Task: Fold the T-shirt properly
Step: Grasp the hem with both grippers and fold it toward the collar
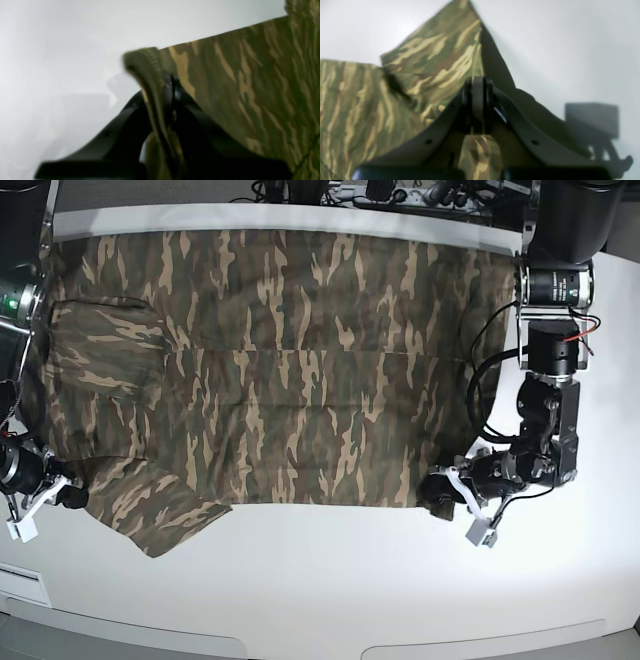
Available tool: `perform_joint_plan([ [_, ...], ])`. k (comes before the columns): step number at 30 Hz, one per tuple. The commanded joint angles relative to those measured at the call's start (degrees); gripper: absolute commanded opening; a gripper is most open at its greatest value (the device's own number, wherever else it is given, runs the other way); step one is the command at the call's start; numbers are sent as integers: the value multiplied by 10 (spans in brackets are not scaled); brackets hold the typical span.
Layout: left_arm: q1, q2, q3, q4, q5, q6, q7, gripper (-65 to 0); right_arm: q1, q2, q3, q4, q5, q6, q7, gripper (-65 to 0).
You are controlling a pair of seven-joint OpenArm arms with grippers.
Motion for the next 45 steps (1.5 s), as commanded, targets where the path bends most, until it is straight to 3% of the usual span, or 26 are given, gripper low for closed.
perform_joint_plan([
  [1, -16, -5, -1, 9, -22, -10, 4, -650, 2, 29, 3, 26, 15, 3, 5, -650],
  [4, -16, -17, -1, 9, -62, -28, 36, -650, -53, 58, 3, 83, 28, 3, 5, -650],
  [9, -16, -38, -1, 31, -90, -43, 44, -650, -148, 94, 3, 183, 41, 3, 5, -650],
  [14, -16, -40, -1, 71, -160, -43, 128, -650, -209, 118, 7, 260, 41, 3, 5, -650],
  [18, -14, -43, -1, 93, -199, -61, 176, -650, -226, 120, 46, 287, 39, 3, 2, -650],
  [24, -5, -68, -1, 100, -208, -72, 160, -650, -228, 121, 135, 287, 42, 3, -35, -650],
  [35, 48, -81, -1, 125, -263, -72, 202, -650, -285, 121, 137, 287, 70, 3, -51, -650],
  [41, 77, -144, -1, 179, -276, -72, 200, -650, -318, 122, 137, 287, 70, 3, -64, -650],
  [45, 92, -183, -1, 193, -322, -72, 212, -650, -320, 123, 137, 294, 113, 3, -121, -650],
])
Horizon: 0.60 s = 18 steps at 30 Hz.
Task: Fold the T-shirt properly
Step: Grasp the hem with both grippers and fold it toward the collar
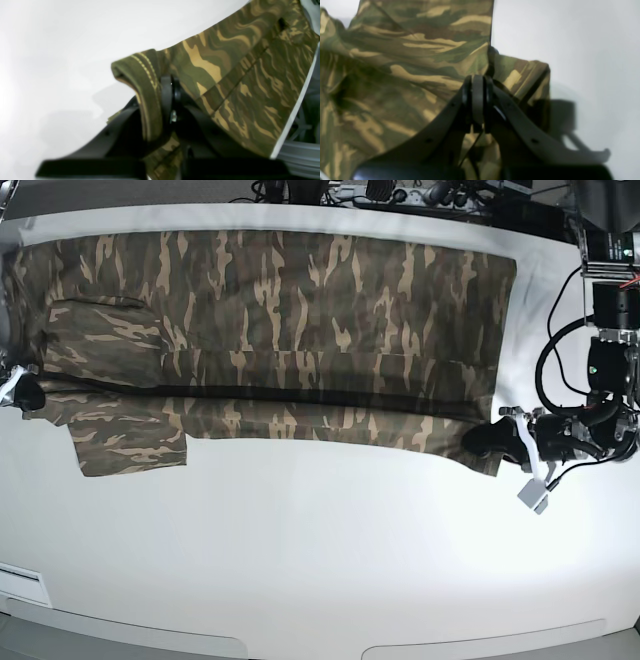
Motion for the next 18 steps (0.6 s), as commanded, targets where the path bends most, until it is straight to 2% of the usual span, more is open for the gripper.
perform_joint_plan([
  [1, -7, -19, -4, 8, -26, -3, 9, -650, 8, 23, 7, 16, 10, -1, -11, -650],
  [7, 27, -25, -4, 11, -161, -4, 78, -650, 8, 23, 7, 72, 65, -1, -95, -650],
  [10, 45, -27, -4, 21, -161, -9, 78, -650, 8, 23, 7, 86, 66, -1, -101, -650],
  [15, 64, -51, -4, 45, -161, -9, 78, -650, -15, 24, 7, 86, 64, -1, -112, -650],
  [18, 64, -61, -4, 45, -161, -9, 78, -650, -29, 24, 7, 86, 43, -1, -113, -650],
])
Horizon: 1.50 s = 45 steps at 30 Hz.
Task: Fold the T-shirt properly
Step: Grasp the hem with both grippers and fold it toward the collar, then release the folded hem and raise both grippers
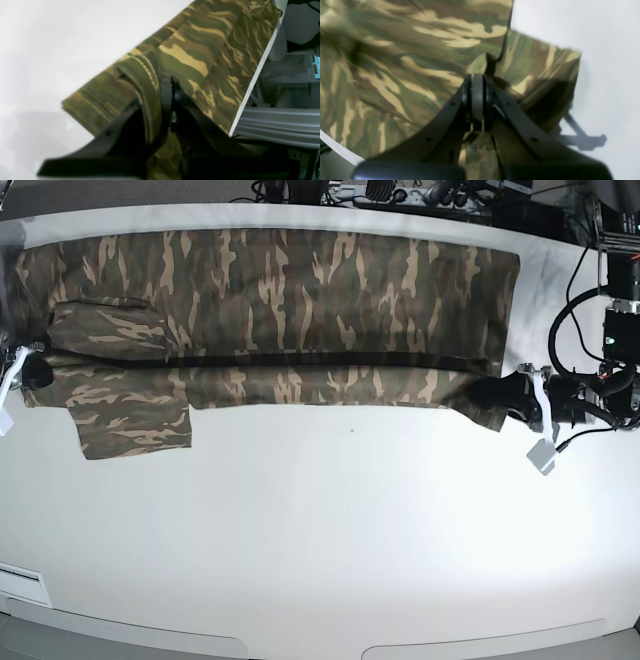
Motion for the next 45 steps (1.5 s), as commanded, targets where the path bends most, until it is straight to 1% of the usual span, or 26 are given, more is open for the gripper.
perform_joint_plan([
  [1, -12, -14, -4, 8, -11, -5, 3, -650, 8, 19, 7, 8, -7, 1, 7, -650],
  [3, -12, -15, -4, 8, -11, -2, 3, -650, 9, 19, 7, 7, -21, 1, 7, -650],
  [7, -5, -15, -4, 11, -11, 5, 3, -650, 8, 24, 7, 7, -21, 1, 9, -650],
  [11, 25, -15, -4, 36, -11, 6, 3, -650, 8, 24, 7, 7, -21, 1, 14, -650],
  [16, 62, -15, -4, 76, -11, 4, 3, -650, 8, 24, 7, 7, -21, 1, 20, -650],
  [18, 70, -15, -4, 76, -11, -5, 3, -650, 8, 24, 7, 7, -21, 1, 20, -650],
  [21, 75, -14, -4, 76, -11, -5, 3, -650, 9, 24, 7, 7, -14, 1, 22, -650],
  [23, 75, -15, -4, 75, 23, -5, 3, -650, 10, 24, 7, 8, -12, 1, 38, -641],
  [24, 75, -15, -4, 75, 41, -5, 3, -626, 12, 26, 7, 8, -11, 1, 42, -580],
  [26, 75, -15, -4, 75, 64, -5, -3, -462, 22, 29, 8, 8, 14, 1, 41, -466],
  [27, 75, -15, -4, 75, 66, -5, -5, -391, 28, 32, 8, 9, 30, 1, 37, -424],
  [28, 75, -15, -4, 75, 66, -5, -7, -336, 35, 36, 8, 13, 48, 1, 31, -392],
  [29, 76, -15, -4, 75, 66, -5, -9, -310, 42, 39, 8, 19, 63, 1, 27, -369],
  [31, 80, -14, -4, 75, 66, -5, -9, -306, 55, 46, 9, 32, 83, 1, 24, -336],
  [33, 87, -13, -4, 75, 66, -5, -9, -306, 66, 46, 9, 39, 109, 1, 33, -331],
  [34, 92, -13, -4, 75, 65, -5, -9, -306, 68, 41, 8, 39, 112, 1, 46, -331],
  [35, 98, -13, -4, 75, 65, -5, -12, -306, 72, 30, 8, 39, 102, 1, 59, -331],
  [36, 102, -13, -4, 75, 66, -5, -14, -306, 76, 15, 8, 39, 79, 1, 75, -331],
  [41, 110, -13, -4, 75, 65, -5, -20, -306, 90, -82, 7, 39, -96, 1, 198, -330],
  [44, 110, -13, -4, 75, 65, -5, -20, -306, 89, -128, 7, 39, -198, -24, 248, -330],
  [45, 109, -13, -4, 75, 65, -5, -20, -306, 89, -140, 7, 39, -224, -38, 261, -330],
])
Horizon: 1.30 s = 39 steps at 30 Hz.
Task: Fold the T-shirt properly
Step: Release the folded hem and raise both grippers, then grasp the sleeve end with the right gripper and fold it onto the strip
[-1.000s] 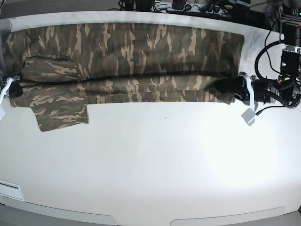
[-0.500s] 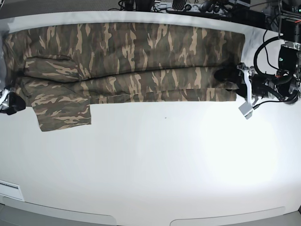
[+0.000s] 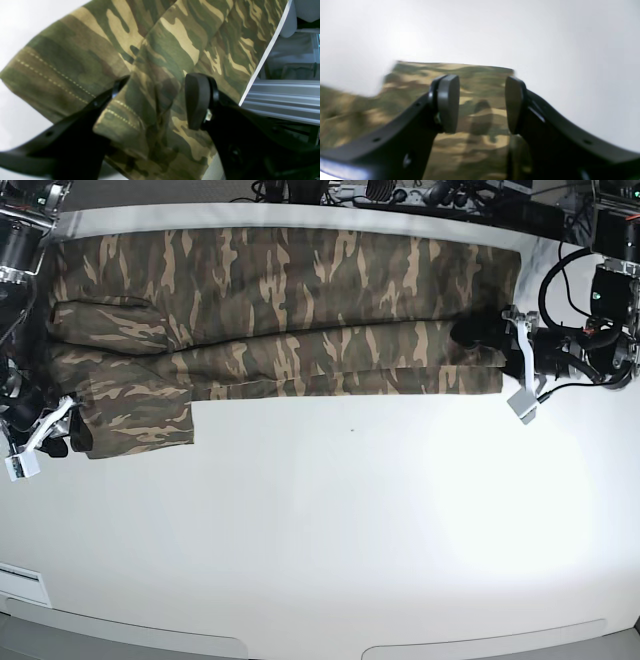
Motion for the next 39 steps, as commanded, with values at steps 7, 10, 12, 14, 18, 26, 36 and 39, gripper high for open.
perform_joint_plan([
  [7, -5, -10, -4, 7, 2, -5, 6, -306, 11, -49, 5, -26, -82, -87, 75, -279],
  [10, -5, -10, -4, 7, 2, -5, 5, -306, 18, -65, 5, -53, -61, -63, 72, -273],
  [12, -5, -10, -4, 7, 2, -5, 6, -306, 24, -72, 5, -72, -44, -46, 72, -273],
  [14, -5, -10, -4, 7, 2, -5, 6, -306, 33, -77, 5, -92, -43, -38, 72, -273],
  [18, -5, -11, -4, 7, -5, -5, 6, -306, 54, -81, -3, -139, -46, -30, 75, -273],
  [26, -5, -10, -4, 7, -9, -5, -5, -307, 76, -81, -95, -187, -133, -31, 114, -273],
  [36, -5, -11, -4, 7, -9, -5, -5, -307, 75, -81, -172, -187, -170, -71, 92, -479],
  [39, -5, -11, -4, 7, -9, -5, -5, -307, 75, -80, -170, -186, -166, -71, 81, -650],
])
